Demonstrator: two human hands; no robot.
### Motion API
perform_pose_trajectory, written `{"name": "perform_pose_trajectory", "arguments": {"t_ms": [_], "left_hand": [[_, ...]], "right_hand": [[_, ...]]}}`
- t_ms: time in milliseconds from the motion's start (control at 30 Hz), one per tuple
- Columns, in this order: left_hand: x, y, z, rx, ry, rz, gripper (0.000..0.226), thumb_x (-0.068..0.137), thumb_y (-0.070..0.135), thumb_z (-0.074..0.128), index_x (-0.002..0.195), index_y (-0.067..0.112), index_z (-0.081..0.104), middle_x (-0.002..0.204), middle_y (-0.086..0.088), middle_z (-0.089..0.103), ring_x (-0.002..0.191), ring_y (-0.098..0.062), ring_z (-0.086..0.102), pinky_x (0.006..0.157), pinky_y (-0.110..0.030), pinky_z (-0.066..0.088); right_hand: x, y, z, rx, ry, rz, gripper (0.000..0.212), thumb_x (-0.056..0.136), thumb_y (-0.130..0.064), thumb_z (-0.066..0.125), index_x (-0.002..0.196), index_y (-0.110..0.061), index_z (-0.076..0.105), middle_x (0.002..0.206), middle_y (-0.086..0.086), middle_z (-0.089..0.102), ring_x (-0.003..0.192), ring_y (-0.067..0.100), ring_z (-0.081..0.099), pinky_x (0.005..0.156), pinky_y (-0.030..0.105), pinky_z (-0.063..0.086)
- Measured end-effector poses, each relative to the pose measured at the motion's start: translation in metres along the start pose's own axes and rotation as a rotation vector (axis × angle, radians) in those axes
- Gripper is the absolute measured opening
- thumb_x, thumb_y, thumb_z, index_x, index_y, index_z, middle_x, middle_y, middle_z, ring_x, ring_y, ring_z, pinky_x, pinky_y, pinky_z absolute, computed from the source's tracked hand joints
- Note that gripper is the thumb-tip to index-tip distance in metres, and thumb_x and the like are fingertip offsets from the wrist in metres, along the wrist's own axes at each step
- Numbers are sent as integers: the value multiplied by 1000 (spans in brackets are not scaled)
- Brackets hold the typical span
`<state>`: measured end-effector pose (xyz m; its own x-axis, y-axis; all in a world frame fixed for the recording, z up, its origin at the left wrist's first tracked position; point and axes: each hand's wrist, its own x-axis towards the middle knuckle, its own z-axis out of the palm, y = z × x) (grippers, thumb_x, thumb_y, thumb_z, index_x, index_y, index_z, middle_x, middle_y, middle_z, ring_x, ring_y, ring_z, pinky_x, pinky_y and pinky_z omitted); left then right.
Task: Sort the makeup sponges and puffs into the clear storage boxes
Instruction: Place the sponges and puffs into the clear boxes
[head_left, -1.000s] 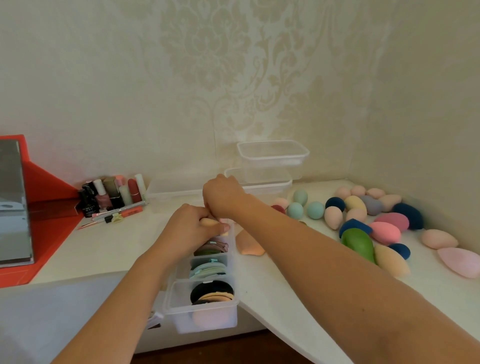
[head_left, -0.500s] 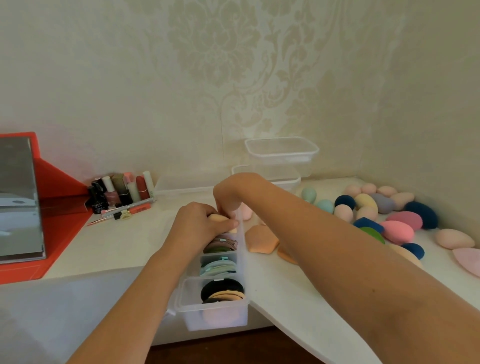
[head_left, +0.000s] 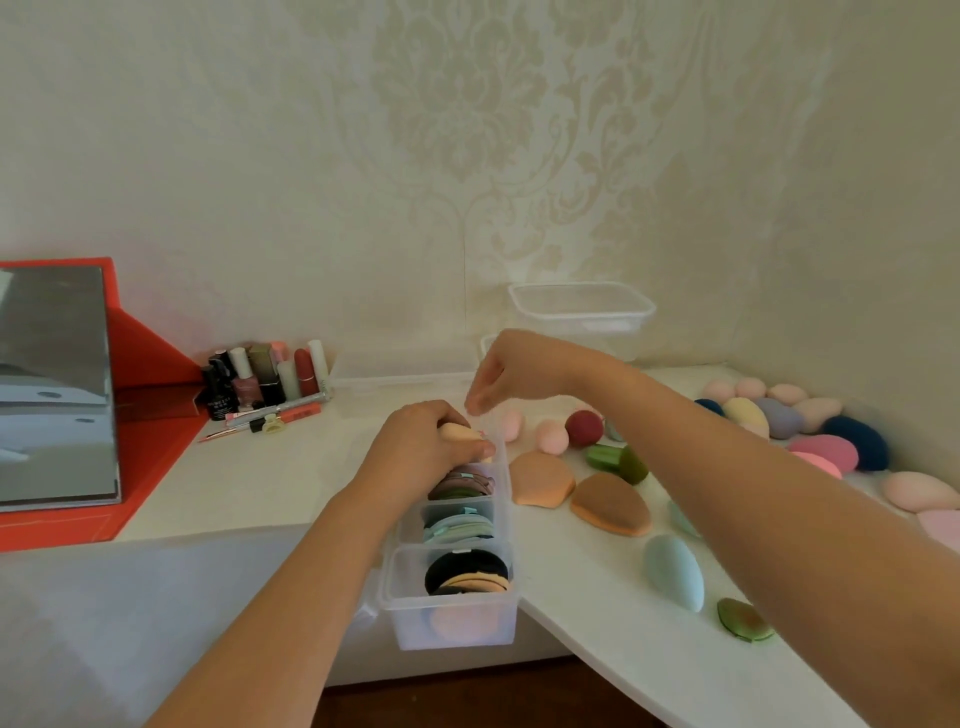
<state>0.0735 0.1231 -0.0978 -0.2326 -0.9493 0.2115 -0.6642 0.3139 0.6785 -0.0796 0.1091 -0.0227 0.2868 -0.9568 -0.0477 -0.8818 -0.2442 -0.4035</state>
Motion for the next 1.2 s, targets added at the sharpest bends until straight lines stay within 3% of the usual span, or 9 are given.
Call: {"name": "perform_pose_trajectory", "arguments": {"t_ms": [100, 200, 267, 433, 567, 733, 900, 1067, 1200], "left_hand": [[2, -1, 1, 40, -16, 38, 26, 74, 45, 73, 86, 24, 66, 85, 9, 63, 81, -9, 57, 70, -27, 46], [2, -1, 2, 80, -8, 90, 30, 90, 47, 51, 83, 21, 65, 81, 7, 62, 80, -14, 57, 70, -29, 43], [3, -2, 3, 104, 12, 109, 32, 96, 40, 41, 87, 20, 64, 84, 5, 61, 85, -16, 55, 72, -30, 42], [6, -6, 5, 174, 16, 77, 27, 95, 39, 42, 101, 22, 62, 99, 4, 57, 97, -17, 51, 85, -35, 43], [8, -2, 5, 182, 12, 48, 28, 94, 39, 45, 100, 19, 63, 98, 0, 59, 92, -17, 53, 77, -30, 40], [7, -1, 5, 161, 11, 39, 29, 94, 39, 46, 100, 17, 64, 98, -1, 59, 89, -17, 54, 74, -28, 38], [7, 0, 5, 165, 14, 39, 27, 94, 39, 47, 97, 18, 63, 96, -1, 58, 87, -16, 53, 72, -27, 36], [6, 0, 4, 167, 10, 41, 26, 94, 38, 47, 98, 18, 63, 98, -1, 59, 88, -16, 53, 72, -27, 37], [6, 0, 5, 163, -4, 49, 26, 94, 38, 47, 101, 18, 63, 100, -1, 59, 91, -16, 54, 74, -27, 38]], "right_hand": [[-23, 15, -18, 18, 82, 71, 14, 77, -29, 76, 80, -16, 75, 75, 2, 68, 67, 11, 57, 67, 21, 45], [-50, 25, -18, -228, -103, 197, 21, 73, -26, 78, 93, -18, 74, 92, -2, 71, 84, 15, 64, 80, 26, 51], [-64, 28, -4, -256, -170, 197, 30, 72, -28, 79, 101, -22, 71, 91, -10, 67, 83, 11, 61, 73, 20, 48], [-70, 31, 32, -254, -90, 247, 53, 72, -51, 73, 111, -17, 64, 107, 0, 64, 99, 21, 58, 85, 31, 49], [-68, 30, 46, -272, 9, 326, 51, 76, -39, 71, 116, -11, 54, 109, 7, 60, 101, 25, 57, 85, 35, 49], [-59, 43, 50, -125, 35, 401, 45, 74, -32, 76, 110, -10, 62, 108, 12, 65, 97, 30, 62, 74, 32, 47], [-50, 45, 51, -97, 49, 444, 83, 66, -33, 82, 134, -11, 40, 134, 4, 48, 120, 25, 51, 99, 37, 44], [-47, 46, 42, -192, -16, 488, 71, 67, -45, 80, 122, -7, 54, 126, 10, 54, 110, 25, 55, 78, 27, 41], [-47, 44, 23, -76, 82, 411, 48, 77, -37, 75, 111, -8, 57, 112, 8, 56, 94, 21, 53, 74, 26, 37]]}}
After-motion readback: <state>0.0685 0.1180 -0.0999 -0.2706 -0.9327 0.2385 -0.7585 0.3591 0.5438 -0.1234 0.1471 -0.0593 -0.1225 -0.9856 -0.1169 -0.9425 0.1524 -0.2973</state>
